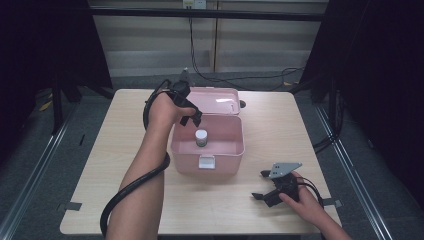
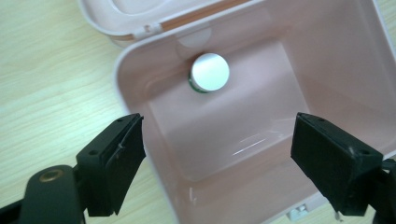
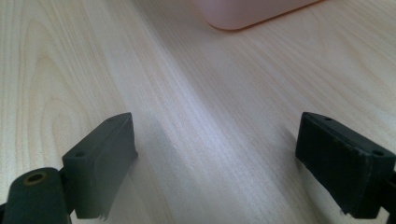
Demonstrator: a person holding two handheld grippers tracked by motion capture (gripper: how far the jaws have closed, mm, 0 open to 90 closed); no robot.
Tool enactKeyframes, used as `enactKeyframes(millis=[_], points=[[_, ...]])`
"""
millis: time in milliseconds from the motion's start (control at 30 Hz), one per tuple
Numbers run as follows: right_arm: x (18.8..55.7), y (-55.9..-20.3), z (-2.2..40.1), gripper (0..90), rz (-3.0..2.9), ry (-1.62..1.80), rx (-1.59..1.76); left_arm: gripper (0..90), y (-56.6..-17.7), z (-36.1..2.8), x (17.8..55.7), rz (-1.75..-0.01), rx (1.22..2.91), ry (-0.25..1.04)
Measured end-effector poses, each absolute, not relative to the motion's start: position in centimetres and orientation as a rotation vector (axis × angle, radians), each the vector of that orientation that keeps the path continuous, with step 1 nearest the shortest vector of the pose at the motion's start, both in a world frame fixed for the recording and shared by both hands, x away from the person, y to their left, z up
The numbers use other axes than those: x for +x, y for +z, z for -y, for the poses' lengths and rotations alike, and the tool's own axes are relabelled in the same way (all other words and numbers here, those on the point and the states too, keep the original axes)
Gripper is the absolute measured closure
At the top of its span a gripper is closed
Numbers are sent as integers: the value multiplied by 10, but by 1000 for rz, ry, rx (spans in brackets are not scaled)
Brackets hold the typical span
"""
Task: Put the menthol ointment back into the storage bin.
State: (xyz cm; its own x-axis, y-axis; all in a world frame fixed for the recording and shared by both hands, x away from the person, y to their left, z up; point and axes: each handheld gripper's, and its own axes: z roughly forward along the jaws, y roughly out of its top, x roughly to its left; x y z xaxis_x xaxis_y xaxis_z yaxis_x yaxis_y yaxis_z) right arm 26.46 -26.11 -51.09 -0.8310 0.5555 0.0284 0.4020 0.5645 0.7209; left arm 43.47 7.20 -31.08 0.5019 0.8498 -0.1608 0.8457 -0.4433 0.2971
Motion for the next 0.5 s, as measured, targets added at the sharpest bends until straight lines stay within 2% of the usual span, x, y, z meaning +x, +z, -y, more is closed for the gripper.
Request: enactKeyframes(millis=[500], points=[[265, -511, 261, 116, -2599, 1124, 803, 170, -303, -105, 430, -1460, 2373, 16]])
